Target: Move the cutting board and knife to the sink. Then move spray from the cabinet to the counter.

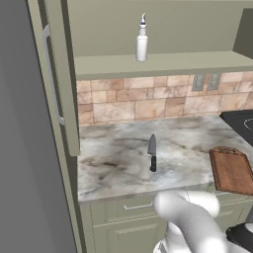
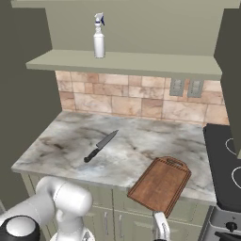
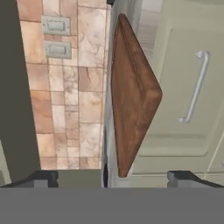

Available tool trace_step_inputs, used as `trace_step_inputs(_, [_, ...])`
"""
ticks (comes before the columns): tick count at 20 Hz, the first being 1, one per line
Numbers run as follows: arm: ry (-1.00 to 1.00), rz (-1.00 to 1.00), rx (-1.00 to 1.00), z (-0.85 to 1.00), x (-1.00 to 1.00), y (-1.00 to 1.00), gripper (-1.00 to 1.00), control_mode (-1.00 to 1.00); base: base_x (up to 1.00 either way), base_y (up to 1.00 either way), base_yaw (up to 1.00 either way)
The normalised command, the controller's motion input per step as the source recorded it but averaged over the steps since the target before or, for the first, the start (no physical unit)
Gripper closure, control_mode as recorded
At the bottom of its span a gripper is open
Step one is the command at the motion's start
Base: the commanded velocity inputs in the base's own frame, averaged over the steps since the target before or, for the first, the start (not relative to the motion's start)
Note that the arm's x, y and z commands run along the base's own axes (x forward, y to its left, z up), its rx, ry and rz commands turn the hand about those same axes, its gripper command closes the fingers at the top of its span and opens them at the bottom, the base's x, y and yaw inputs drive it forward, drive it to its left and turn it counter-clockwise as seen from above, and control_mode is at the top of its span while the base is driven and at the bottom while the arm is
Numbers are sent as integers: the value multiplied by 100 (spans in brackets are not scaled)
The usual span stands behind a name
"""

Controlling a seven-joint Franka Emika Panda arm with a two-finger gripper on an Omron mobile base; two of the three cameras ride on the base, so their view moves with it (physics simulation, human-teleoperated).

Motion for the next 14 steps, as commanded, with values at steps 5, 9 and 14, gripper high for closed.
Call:
trace_step_inputs(5, [-4, 10, 16, -1, 0, 0, -100, -100, 0, 0, 0])
trace_step_inputs(9, [-7, 3, 9, 0, 4, 0, -100, -100, 0, 0, 0])
trace_step_inputs(14, [-9, 0, 0, 2, 1, 0, -100, -100, 0, 0, 0])
